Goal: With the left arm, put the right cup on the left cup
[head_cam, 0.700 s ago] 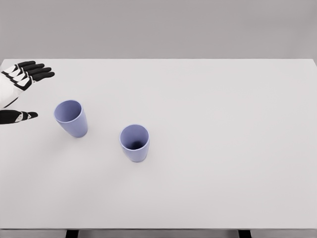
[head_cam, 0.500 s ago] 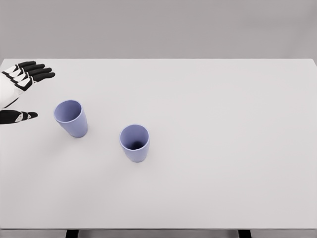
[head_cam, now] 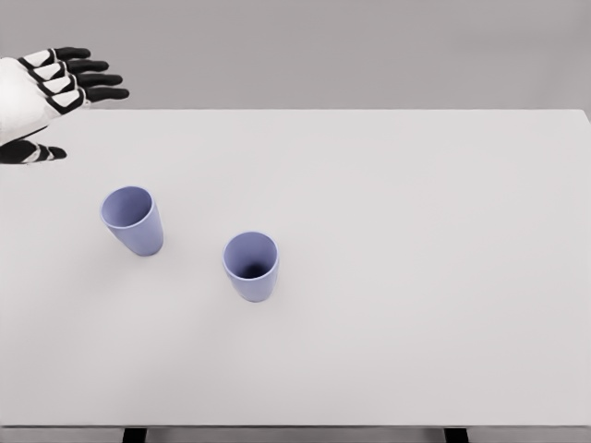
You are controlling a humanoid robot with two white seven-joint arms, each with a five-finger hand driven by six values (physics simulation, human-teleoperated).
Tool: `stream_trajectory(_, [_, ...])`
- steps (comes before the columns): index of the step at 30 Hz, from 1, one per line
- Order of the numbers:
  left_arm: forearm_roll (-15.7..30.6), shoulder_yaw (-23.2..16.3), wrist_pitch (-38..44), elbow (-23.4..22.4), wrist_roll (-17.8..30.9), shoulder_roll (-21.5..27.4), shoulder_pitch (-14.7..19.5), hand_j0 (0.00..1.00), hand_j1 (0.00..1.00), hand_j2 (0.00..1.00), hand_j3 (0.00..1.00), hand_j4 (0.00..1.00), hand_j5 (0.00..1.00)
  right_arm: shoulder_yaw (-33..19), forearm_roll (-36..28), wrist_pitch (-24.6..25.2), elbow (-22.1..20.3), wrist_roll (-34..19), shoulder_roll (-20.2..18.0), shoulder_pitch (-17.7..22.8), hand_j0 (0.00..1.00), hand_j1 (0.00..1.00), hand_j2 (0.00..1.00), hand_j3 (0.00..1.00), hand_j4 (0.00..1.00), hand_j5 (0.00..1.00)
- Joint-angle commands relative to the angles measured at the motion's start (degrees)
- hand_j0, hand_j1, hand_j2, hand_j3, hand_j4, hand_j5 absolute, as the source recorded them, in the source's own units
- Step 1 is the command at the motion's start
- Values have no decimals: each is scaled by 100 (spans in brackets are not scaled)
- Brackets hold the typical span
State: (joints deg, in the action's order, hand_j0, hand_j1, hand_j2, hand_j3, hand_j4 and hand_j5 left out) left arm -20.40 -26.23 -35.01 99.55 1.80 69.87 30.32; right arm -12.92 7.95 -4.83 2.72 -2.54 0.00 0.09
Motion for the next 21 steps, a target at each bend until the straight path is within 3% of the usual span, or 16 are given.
stream_trajectory(1, [255,-2657,1,20,-4,738,1702,100,100,100,100,100,100,0,5,0,0,-1,0,0,100,100,100,100,100,100])
stream_trajectory(2, [343,-3395,1,29,-4,905,2696,100,100,100,100,100,100,0,5,0,0,-1,0,9,100,100,100,100,100,100])
stream_trajectory(4, [370,-4125,1,134,-13,1072,3821,100,100,100,100,100,100,0,-4,0,0,-1,0,0,100,100,100,100,100,100])
stream_trajectory(6, [370,-4512,1,152,-4,1064,4226,100,100,100,100,100,100,0,5,0,0,-1,0,0,100,100,100,100,100,100])
stream_trajectory(7, [370,-4917,1,152,-4,985,4587,100,100,100,100,100,100,0,-4,0,0,-1,0,0,100,100,100,100,100,100])
stream_trajectory(8, [361,-5084,1,161,-4,906,4676,100,100,100,100,100,100,0,5,0,0,-1,0,0,100,100,100,100,100,100])
stream_trajectory(11, [361,-5102,1,187,-4,492,4667,100,100,100,100,100,100,0,-4,0,0,-1,0,0,100,100,100,100,100,100])
stream_trajectory(15, [361,-5128,1,196,-4,431,4764,100,100,100,100,100,100,0,-4,0,0,-1,0,0,100,100,100,100,100,100])
stream_trajectory(21, [326,-5120,1,196,-13,-149,4702,100,100,100,100,100,100,0,-4,0,0,-1,0,0,100,100,100,100,100,100])
